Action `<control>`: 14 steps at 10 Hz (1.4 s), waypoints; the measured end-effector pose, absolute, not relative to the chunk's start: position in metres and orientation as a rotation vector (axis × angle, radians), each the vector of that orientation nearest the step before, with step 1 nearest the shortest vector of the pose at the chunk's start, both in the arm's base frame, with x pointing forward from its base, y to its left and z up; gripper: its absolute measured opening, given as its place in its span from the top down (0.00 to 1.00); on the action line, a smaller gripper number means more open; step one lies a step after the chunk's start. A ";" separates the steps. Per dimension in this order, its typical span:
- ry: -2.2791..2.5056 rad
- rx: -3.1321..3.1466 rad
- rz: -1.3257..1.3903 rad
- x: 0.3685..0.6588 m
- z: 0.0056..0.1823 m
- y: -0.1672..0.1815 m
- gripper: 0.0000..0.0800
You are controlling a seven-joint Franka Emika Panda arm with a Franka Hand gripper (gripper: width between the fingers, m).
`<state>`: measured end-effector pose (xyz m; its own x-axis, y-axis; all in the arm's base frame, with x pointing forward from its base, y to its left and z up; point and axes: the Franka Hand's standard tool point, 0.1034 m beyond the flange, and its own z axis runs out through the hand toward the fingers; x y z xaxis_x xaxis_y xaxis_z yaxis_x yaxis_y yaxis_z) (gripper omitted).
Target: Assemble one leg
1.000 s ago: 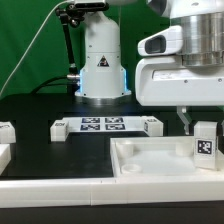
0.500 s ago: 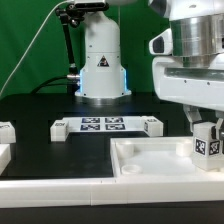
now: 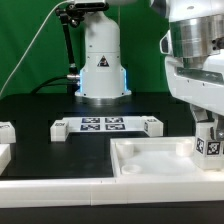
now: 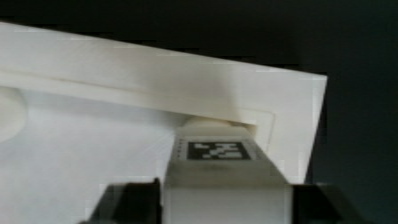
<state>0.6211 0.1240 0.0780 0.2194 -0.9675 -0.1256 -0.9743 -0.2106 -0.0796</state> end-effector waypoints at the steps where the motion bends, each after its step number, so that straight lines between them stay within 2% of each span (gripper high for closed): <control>1: 1.828 -2.378 0.071 0.621 0.078 0.124 0.38; 2: 1.780 -2.422 0.086 0.619 0.078 0.125 0.25; 3: 1.629 -2.526 0.080 0.618 0.078 0.125 0.21; 9: 0.567 -3.033 -0.051 0.621 0.080 0.127 0.19; 14: 0.000 -3.112 -0.109 0.625 0.076 0.117 0.19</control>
Offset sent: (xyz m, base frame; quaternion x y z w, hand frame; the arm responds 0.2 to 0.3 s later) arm 0.0003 0.0025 0.0031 -0.0269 -0.0085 -0.2375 0.9710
